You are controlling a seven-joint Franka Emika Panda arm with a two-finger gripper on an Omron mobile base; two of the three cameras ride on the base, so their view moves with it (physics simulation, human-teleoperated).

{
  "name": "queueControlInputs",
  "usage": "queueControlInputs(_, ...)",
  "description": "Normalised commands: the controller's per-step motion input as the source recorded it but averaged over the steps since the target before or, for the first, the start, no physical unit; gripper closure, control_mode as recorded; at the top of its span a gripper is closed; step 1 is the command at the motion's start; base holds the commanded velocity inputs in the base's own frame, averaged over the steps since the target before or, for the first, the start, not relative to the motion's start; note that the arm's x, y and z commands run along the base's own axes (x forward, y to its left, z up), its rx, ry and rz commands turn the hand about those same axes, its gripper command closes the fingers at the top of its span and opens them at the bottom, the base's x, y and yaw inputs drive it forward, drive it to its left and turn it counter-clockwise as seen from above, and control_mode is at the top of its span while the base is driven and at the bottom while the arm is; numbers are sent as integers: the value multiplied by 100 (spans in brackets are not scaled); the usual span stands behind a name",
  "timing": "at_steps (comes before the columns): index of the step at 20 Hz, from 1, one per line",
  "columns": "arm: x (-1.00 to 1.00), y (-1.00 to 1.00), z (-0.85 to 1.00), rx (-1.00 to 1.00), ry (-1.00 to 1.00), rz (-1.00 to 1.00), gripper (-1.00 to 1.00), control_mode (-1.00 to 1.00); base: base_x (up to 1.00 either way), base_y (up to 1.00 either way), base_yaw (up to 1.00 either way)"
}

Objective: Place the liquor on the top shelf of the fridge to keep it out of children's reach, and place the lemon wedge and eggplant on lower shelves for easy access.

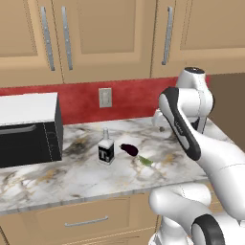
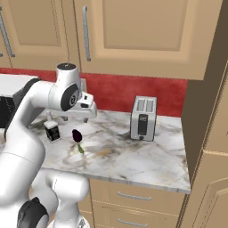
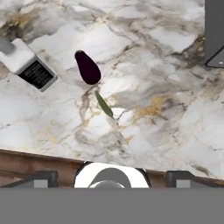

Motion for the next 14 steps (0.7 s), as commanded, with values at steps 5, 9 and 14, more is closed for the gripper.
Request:
queueControlInputs(5,-32,21,-51,0,8,10,-100,-100,0,0,0)
queueControlInputs(9,-10,38,-54,0,9,10,-100,-100,0,0,0)
queueControlInputs(14,0,19,-55,0,8,14,-100,-100,0,0,0)
